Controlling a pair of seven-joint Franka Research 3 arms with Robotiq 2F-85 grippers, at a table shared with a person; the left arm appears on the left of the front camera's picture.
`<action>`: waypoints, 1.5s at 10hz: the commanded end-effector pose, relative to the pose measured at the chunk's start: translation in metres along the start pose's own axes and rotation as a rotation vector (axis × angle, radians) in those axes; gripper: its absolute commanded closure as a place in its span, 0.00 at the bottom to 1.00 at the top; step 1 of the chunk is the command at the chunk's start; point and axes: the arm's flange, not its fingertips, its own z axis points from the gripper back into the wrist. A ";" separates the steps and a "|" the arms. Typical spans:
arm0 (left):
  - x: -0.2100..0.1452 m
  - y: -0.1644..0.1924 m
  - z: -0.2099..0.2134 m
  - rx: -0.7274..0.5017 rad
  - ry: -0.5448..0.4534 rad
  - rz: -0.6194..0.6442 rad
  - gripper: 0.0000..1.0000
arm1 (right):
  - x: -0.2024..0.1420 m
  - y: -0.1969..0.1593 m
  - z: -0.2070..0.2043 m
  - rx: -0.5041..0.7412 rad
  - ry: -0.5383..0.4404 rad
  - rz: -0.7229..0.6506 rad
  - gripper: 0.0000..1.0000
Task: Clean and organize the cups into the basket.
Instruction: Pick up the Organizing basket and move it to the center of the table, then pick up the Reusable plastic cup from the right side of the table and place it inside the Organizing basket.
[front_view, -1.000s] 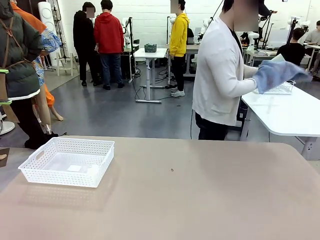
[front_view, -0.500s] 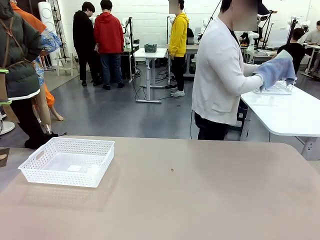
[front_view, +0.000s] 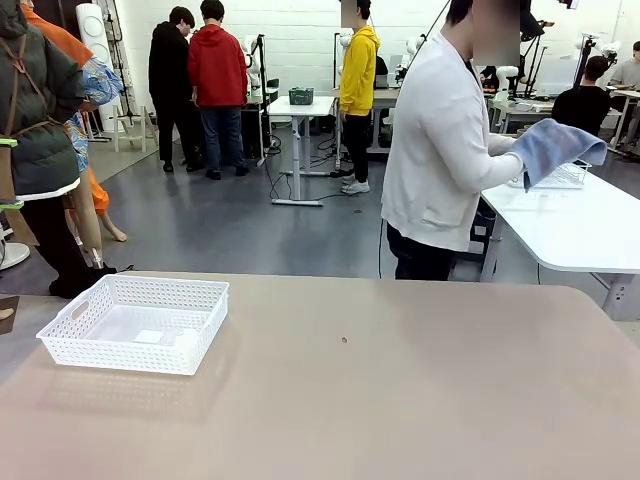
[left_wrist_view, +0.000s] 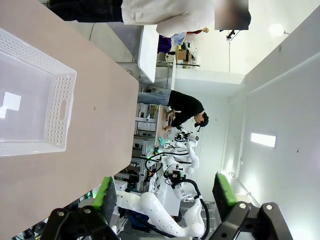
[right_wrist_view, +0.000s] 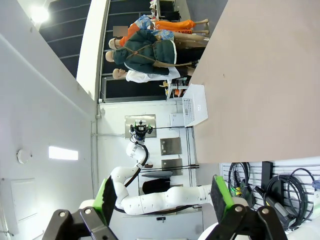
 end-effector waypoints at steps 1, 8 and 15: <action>0.002 -0.001 0.003 -0.010 0.006 -0.014 0.00 | -0.002 0.000 0.004 0.016 -0.002 0.014 0.00; 0.002 -0.001 0.003 -0.010 0.006 -0.014 0.00 | -0.002 0.000 0.004 0.016 -0.002 0.014 0.00; 0.002 -0.001 0.003 -0.010 0.006 -0.014 0.00 | -0.002 0.000 0.004 0.016 -0.002 0.014 0.00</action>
